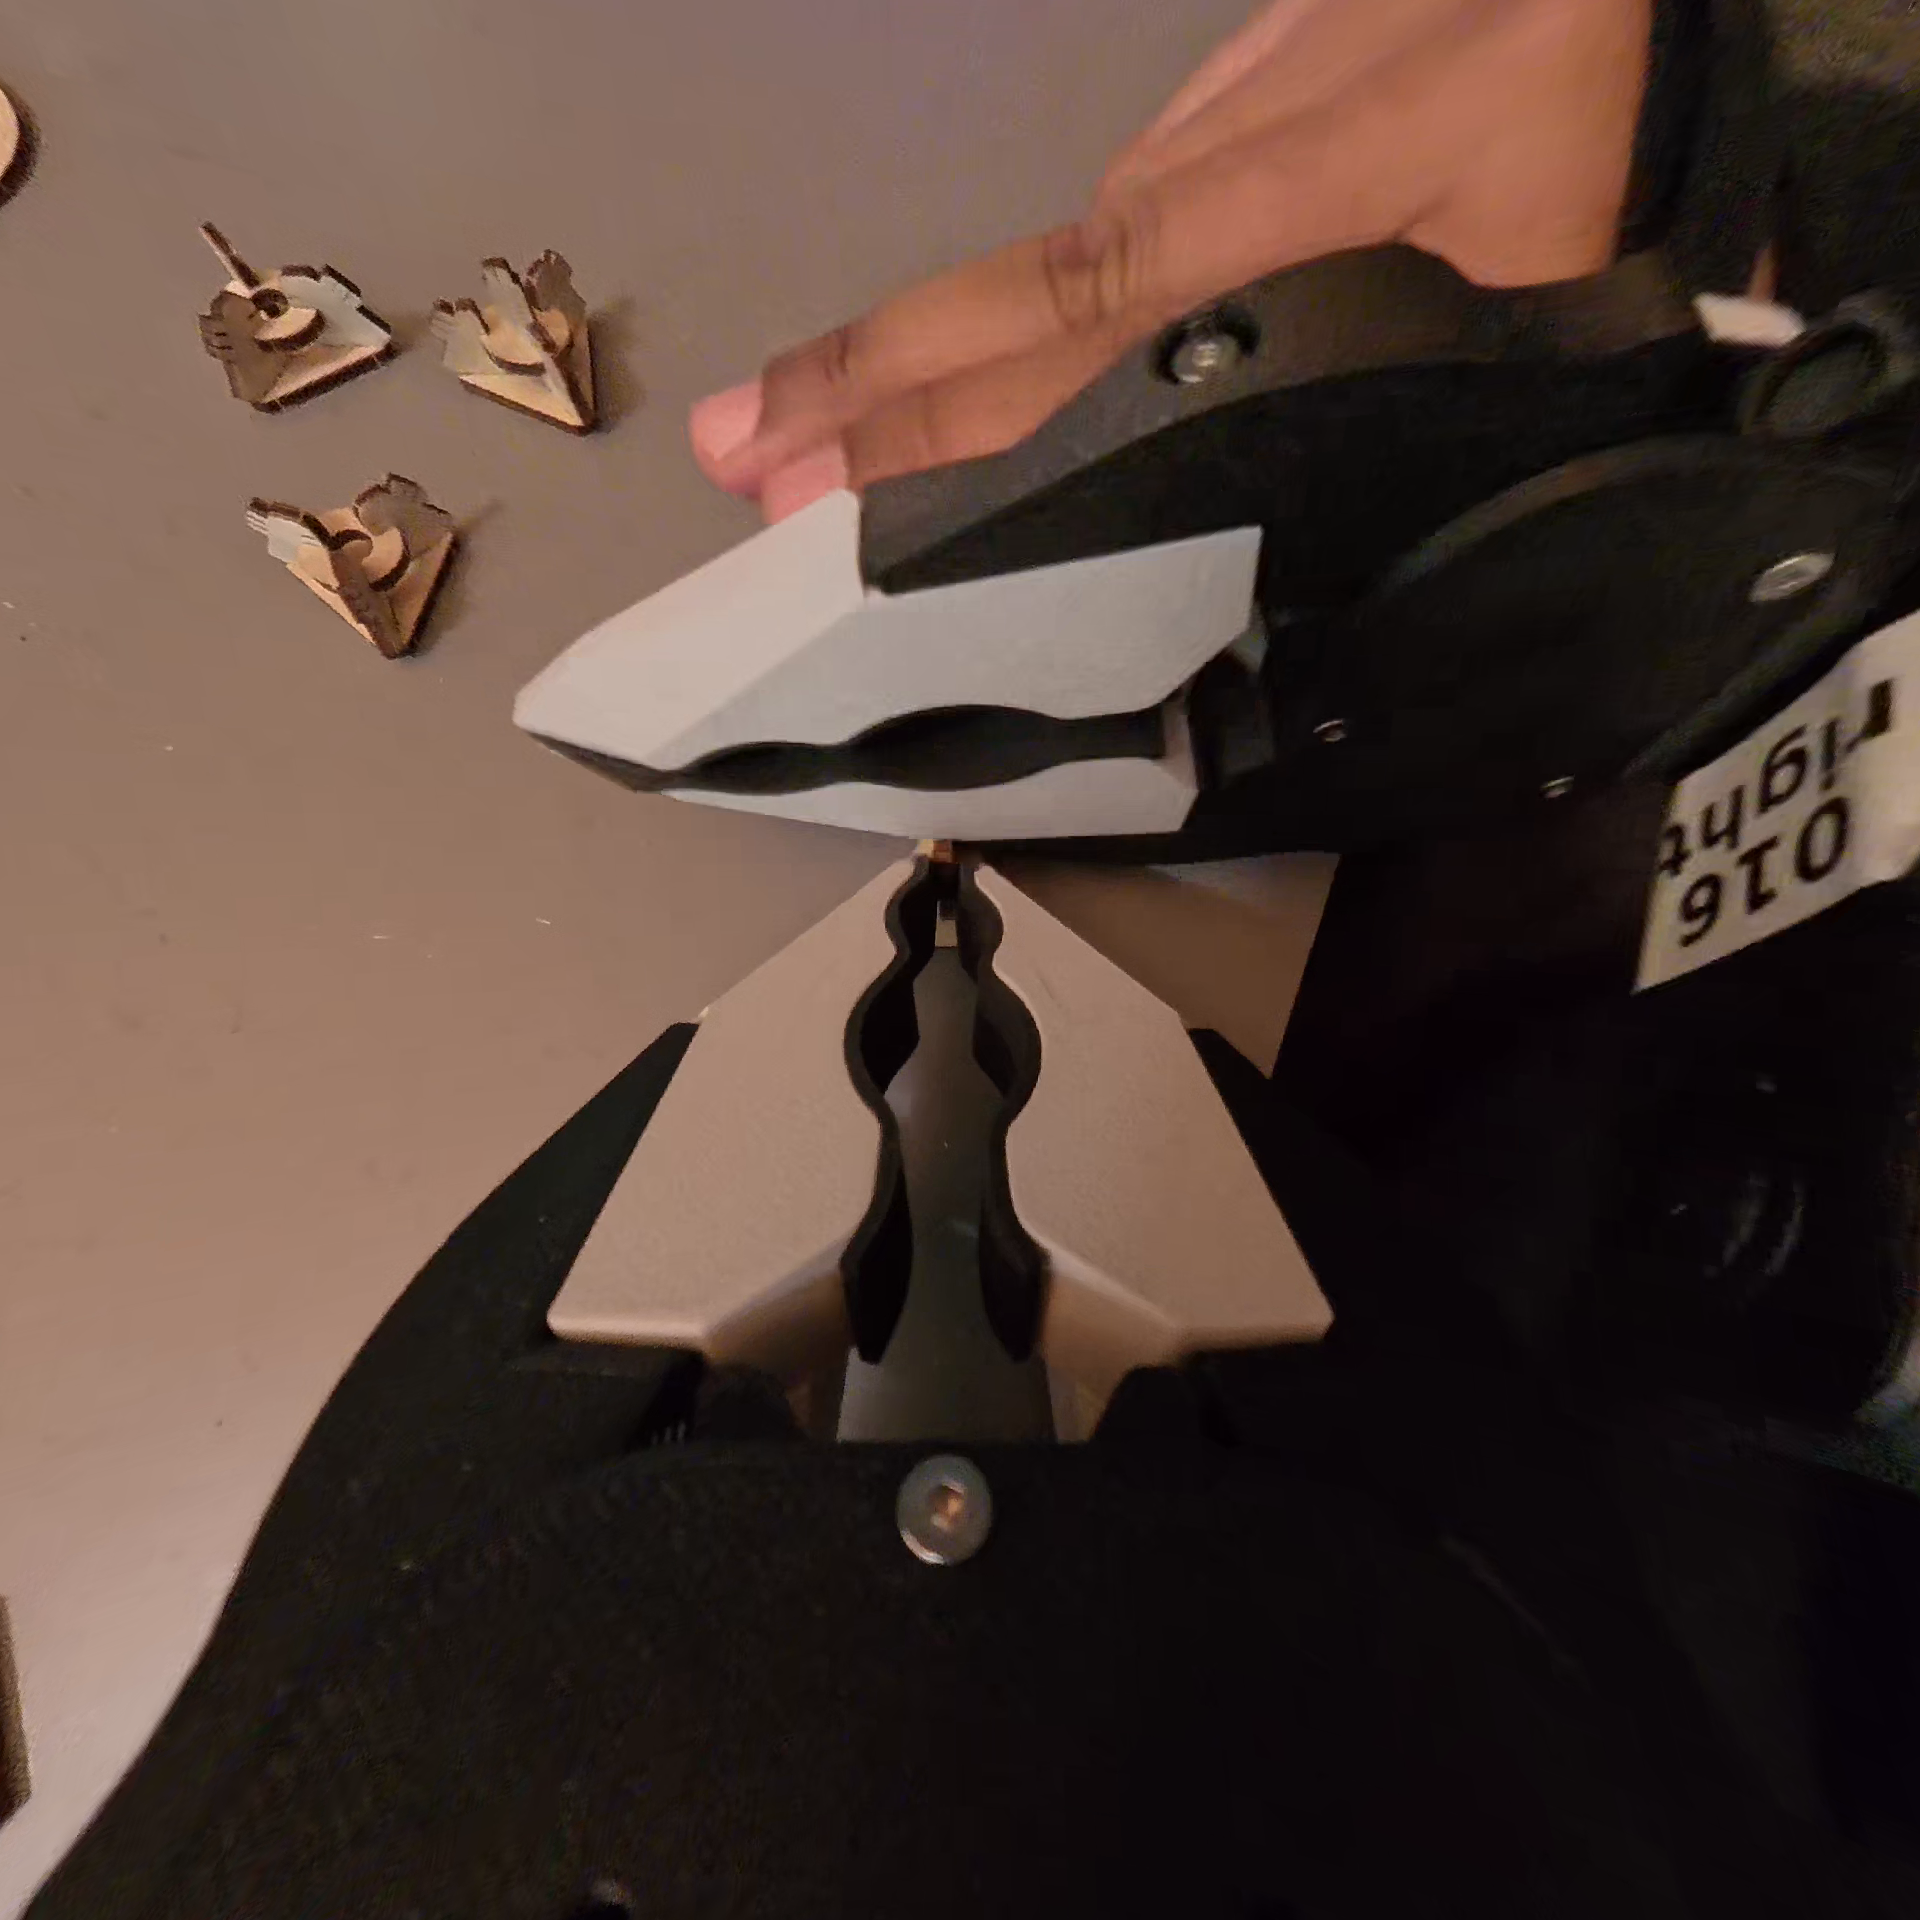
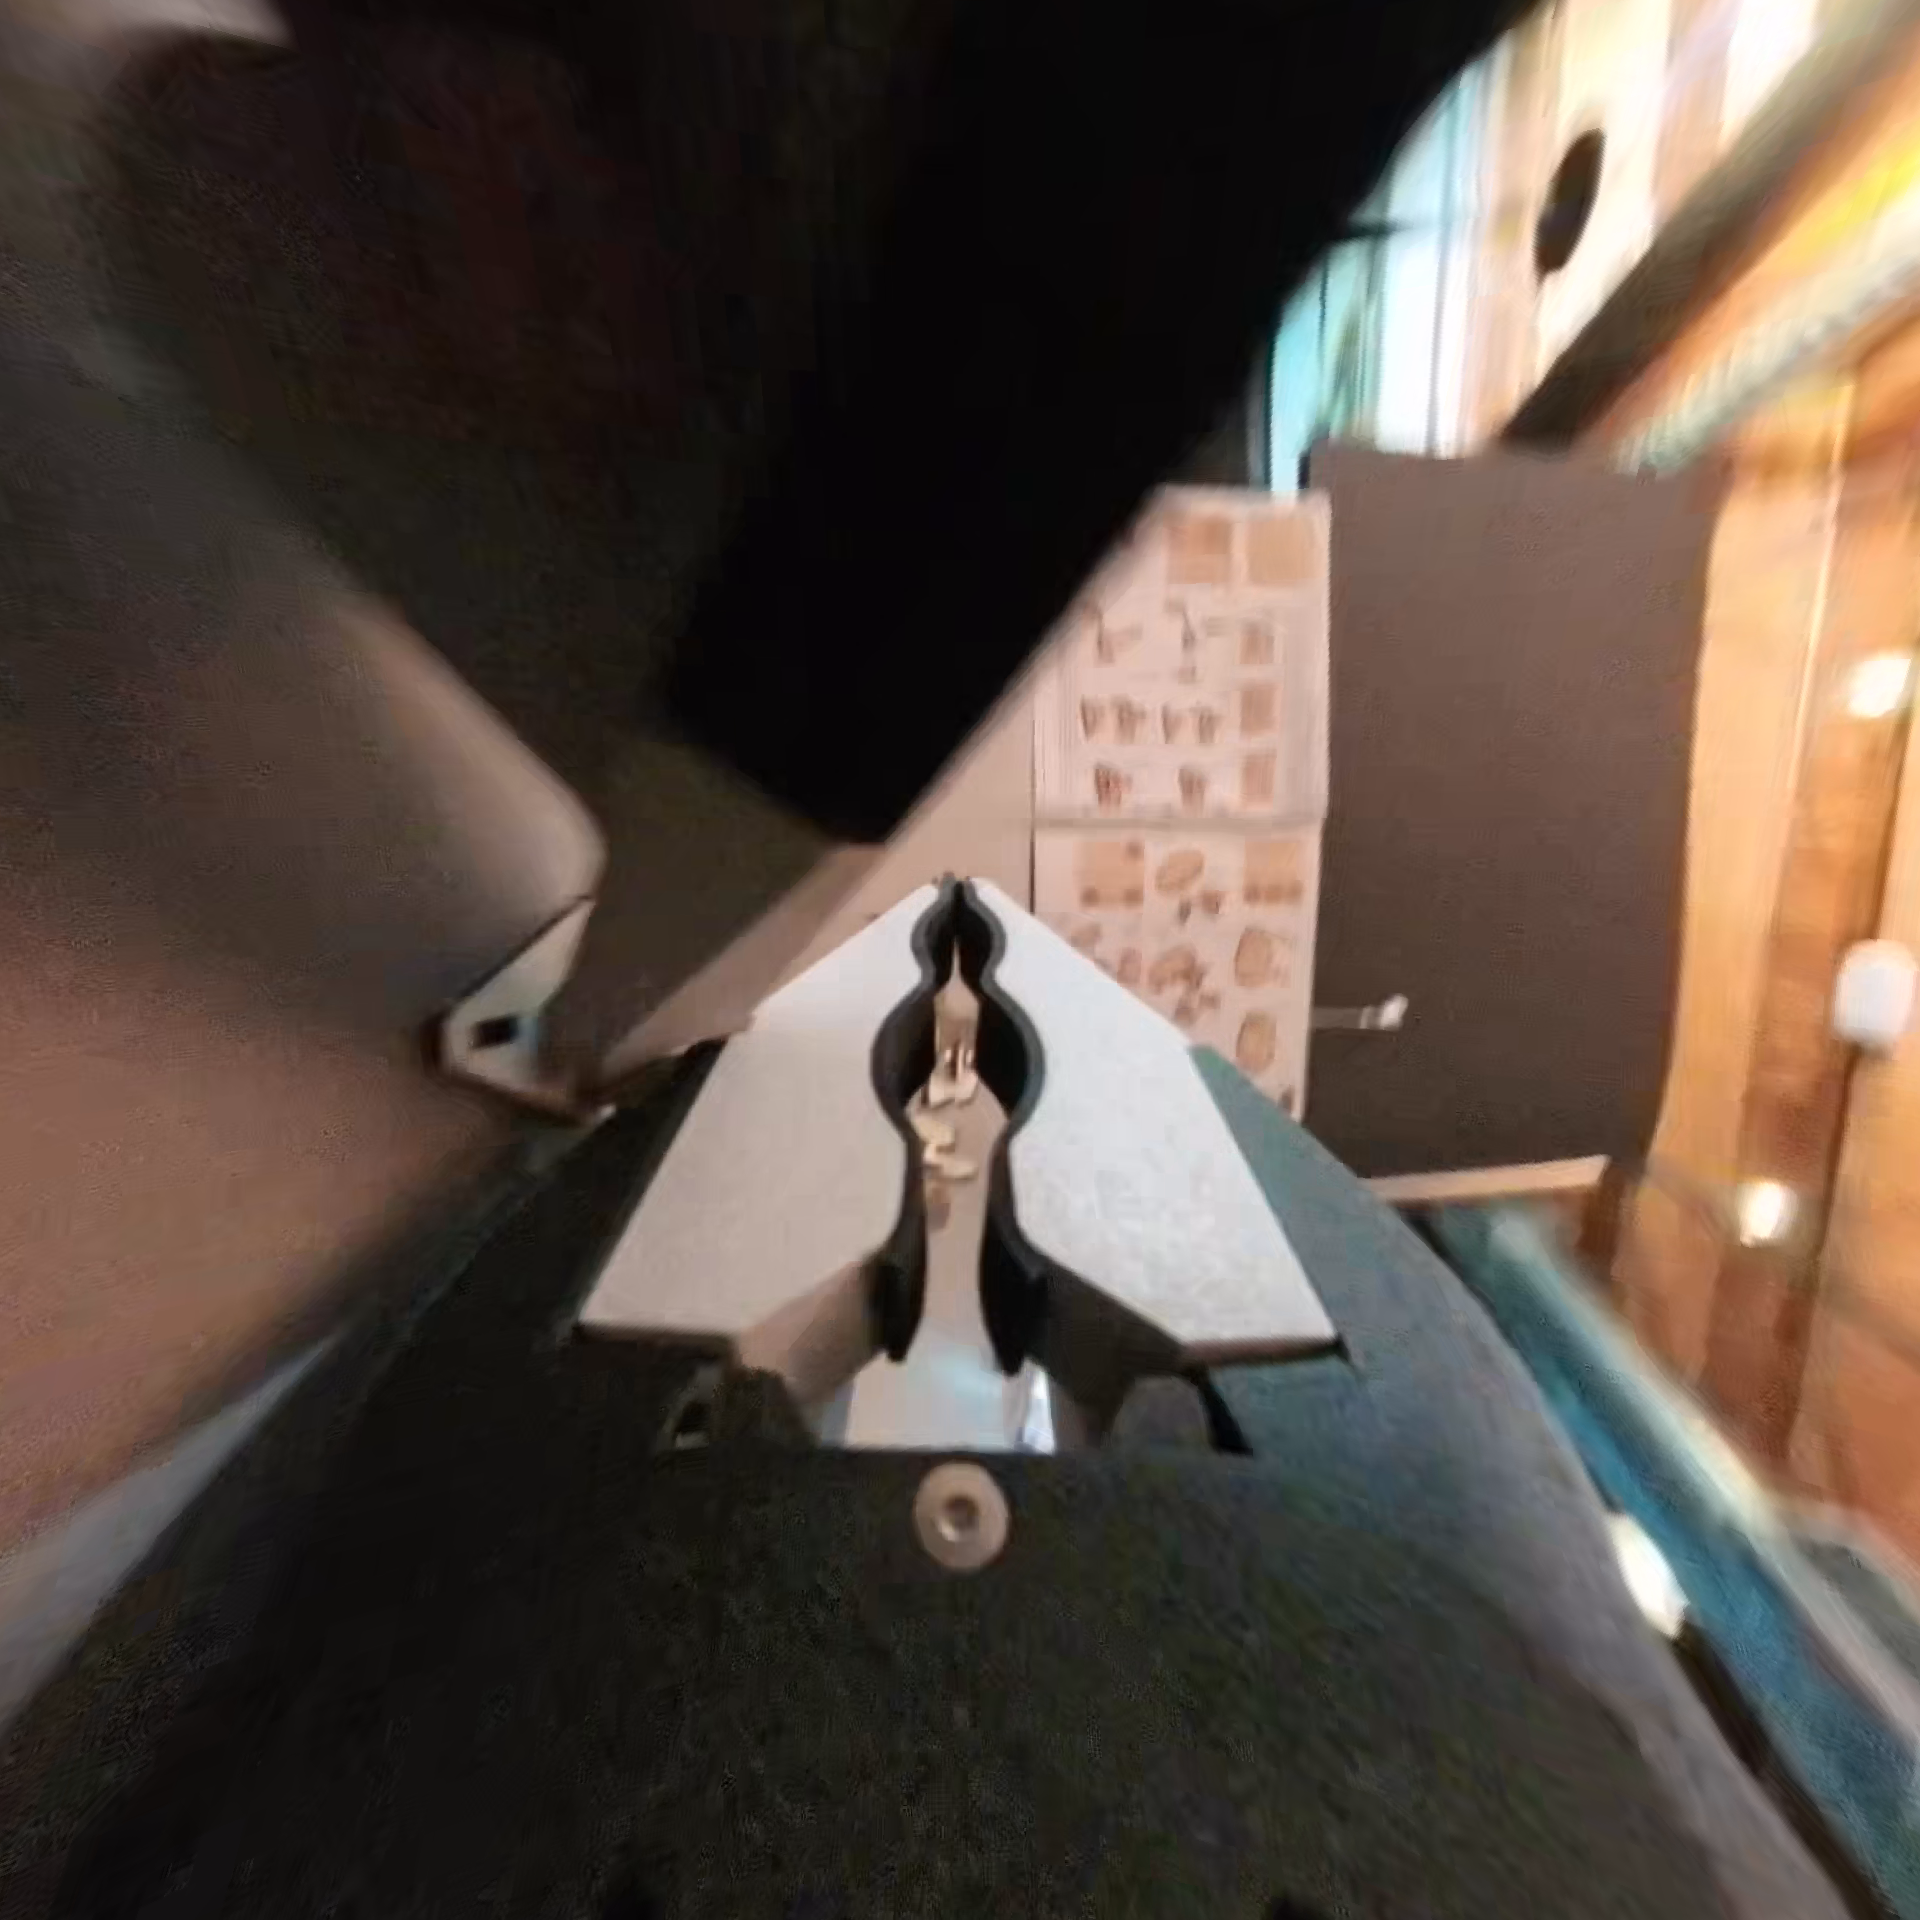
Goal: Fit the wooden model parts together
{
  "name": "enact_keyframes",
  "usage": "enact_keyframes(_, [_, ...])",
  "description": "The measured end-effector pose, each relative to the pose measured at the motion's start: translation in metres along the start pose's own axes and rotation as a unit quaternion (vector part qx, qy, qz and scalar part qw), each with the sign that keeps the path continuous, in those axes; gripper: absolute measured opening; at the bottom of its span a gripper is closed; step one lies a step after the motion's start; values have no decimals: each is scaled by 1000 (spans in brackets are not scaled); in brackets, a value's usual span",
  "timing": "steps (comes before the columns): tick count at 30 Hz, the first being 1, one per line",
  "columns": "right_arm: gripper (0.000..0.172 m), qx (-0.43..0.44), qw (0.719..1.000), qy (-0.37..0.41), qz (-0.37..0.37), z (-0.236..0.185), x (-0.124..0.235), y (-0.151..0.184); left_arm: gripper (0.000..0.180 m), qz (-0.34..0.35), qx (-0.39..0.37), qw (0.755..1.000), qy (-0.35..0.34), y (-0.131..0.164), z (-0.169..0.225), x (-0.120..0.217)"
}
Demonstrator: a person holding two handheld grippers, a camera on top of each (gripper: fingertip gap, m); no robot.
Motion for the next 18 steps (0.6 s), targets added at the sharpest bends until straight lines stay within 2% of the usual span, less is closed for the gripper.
enact_keyframes(1, [0, 7, 1000, -8, -5, 3, 1, 1, 4, 0, 1, 1000, 1, 0, 0, 0])
enact_keyframes(3, [0, -31, 999, 14, -3, 21, 5, 3, 4, 0, 2, 1000, 2, 0, 0, 0])
enact_keyframes(6, [0, -119, 992, 40, -4, 46, 13, 11, 4, 0, 3, 1000, 3, 0, 0, 0])
enact_keyframes(9, [0, -219, 976, 24, 0, 48, 19, 13, 5, -2, 9, 1000, 5, 0, -1, 0])
enact_keyframes(14, [0, -410, 909, -75, -4, 33, 29, 15, 23, -4, 35, 998, 43, 3, 1, 1])
enact_keyframes(18, [0, -503, 852, -143, -15, 25, 39, 21, 21, 13, 37, 998, 57, 0, 1, 6])
Point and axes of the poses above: each gripper's, where its closed fingertips meet, x back along the fingers, y out of its underside, z = x × y across the jaws, the point moved 3 cm from there along x, back along the fingers, and after that the axes turned 2 degrees about y, right-handed, at the moved point
